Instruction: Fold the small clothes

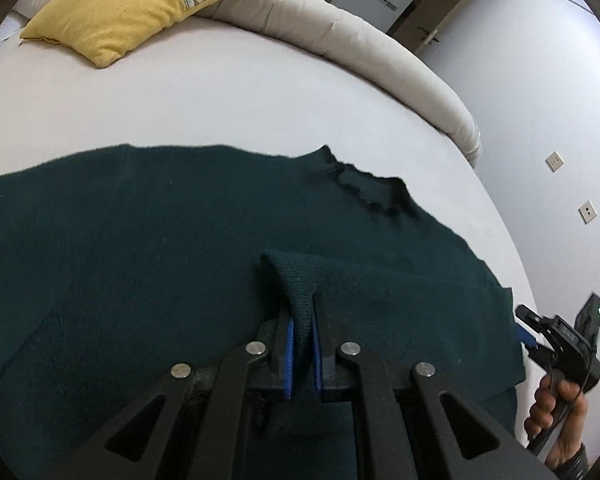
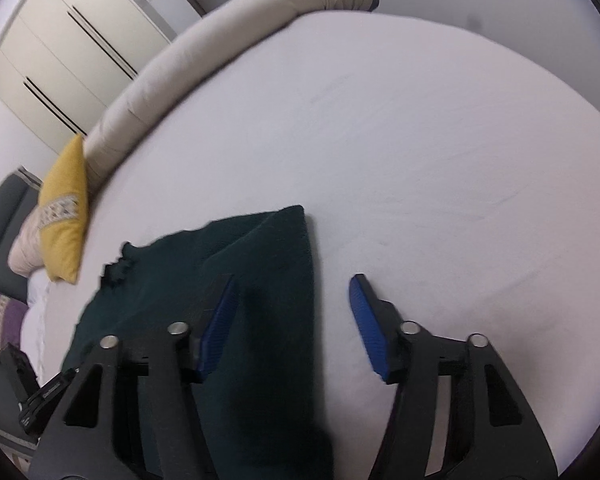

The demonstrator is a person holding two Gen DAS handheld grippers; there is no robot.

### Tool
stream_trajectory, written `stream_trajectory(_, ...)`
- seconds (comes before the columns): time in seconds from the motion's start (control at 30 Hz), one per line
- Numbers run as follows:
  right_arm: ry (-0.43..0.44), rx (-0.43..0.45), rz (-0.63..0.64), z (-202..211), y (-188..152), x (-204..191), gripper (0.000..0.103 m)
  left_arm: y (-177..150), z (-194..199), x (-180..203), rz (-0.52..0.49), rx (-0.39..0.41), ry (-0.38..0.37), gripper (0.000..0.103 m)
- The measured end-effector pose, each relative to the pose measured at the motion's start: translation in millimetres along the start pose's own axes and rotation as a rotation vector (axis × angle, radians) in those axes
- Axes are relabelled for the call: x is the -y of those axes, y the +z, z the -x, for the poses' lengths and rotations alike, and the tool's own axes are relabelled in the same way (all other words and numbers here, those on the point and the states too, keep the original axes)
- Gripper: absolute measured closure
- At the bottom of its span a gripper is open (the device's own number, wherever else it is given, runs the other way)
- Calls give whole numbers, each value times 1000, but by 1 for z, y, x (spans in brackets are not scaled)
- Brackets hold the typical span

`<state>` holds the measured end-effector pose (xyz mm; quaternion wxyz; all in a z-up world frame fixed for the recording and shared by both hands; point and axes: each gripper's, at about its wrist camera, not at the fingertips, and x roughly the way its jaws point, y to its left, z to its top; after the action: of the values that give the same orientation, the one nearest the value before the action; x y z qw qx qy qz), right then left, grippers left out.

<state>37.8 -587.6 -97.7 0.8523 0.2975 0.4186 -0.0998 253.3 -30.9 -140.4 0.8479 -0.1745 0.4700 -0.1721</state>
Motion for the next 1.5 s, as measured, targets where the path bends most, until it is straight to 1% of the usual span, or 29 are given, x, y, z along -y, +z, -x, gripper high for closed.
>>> stream_trajectory(0.03,-19,-11,11,-6,1,0,75,0,-1,0,-6,4,2,95)
stream_trajectory(0.07,-43,-18,25,-11,2,0,88,1,-1,-1,-7,8,1,95)
stream_trajectory(0.1,-55,-24,36,-13,3,0,94,3,-2,-2,-1,8,-5,95)
stream_trajectory(0.17,-70,-23,55,-15,3,-2,98,4,1,-3,-1,16,-8,95)
stream_trajectory(0.27,-86,6,59,-8,6,-4,99,1,5,1,-32,40,0,95)
stream_trajectory(0.33,-80,26,45,-9,7,-5,99,-2,2,7,-45,41,12,95)
stream_trajectory(0.4,-100,-12,36,-26,4,2,100,-5,-10,1,-30,16,18,95)
stream_trajectory(0.43,-92,-4,37,-29,2,5,100,-5,-12,-1,-28,19,10,95)
stream_trajectory(0.6,-85,17,48,-6,-1,-2,94,-5,-8,-1,-38,19,-5,94)
stream_trajectory(0.63,-83,29,39,3,-3,-4,93,-5,-8,-2,-33,17,-8,92)
stream_trajectory(0.67,-72,48,33,15,-7,-7,81,-4,-7,-3,-24,17,-9,91)
stream_trajectory(0.7,-68,58,41,25,-13,-12,73,-4,-7,-4,-19,14,-10,91)
stream_trajectory(0.73,-70,58,55,30,-18,-17,61,-4,-7,-3,-22,13,-9,91)
stream_trajectory(0.8,-82,47,124,37,-33,-31,63,-5,-8,-2,-30,11,-5,91)
stream_trajectory(0.87,-126,-9,193,29,-48,-41,86,-5,-8,-1,-41,10,0,91)
stream_trajectory(0.9,-151,-47,203,20,-55,-41,89,-5,-8,-1,-49,12,5,91)
stream_trajectory(0.97,-172,-47,198,13,-64,-34,90,-5,-9,0,-65,18,15,91)
stream_trajectory(1.03,-158,-16,200,13,-73,-29,91,-7,-11,-2,-69,27,6,90)
stream_trajectory(1.1,-168,20,259,8,-82,-29,91,-9,-14,-9,-48,37,-22,90)
stream_trajectory(1.13,-169,25,267,5,-83,-29,91,-8,-15,-12,-33,32,-38,90)
stream_trajectory(1.2,-147,4,233,2,-76,-24,91,-6,-15,-13,-25,17,-52,90)
stream_trajectory(1.23,-139,-12,227,2,-72,-23,91,-5,-11,-13,-24,9,-56,89)
stream_trajectory(1.27,-140,-18,229,5,-68,-24,86,-6,-5,-13,-23,6,-55,88)
stream_trajectory(1.3,-152,-14,230,10,-67,-26,83,-8,6,-14,-21,11,-49,86)
stream_trajectory(1.33,-189,2,222,20,-67,-31,78,-10,20,-18,-15,29,-42,80)
stream_trajectory(1.37,-213,38,207,33,-68,-36,78,-14,40,-27,2,55,-51,77)
stream_trajectory(1.43,-196,119,210,56,-75,-52,76,-20,75,-47,43,98,-61,67)
stream_trajectory(1.47,-186,150,229,67,-81,-61,66,-25,94,-61,64,122,-54,63)
stream_trajectory(1.5,-174,184,263,78,-89,-77,56,-29,116,-77,84,150,-39,53)
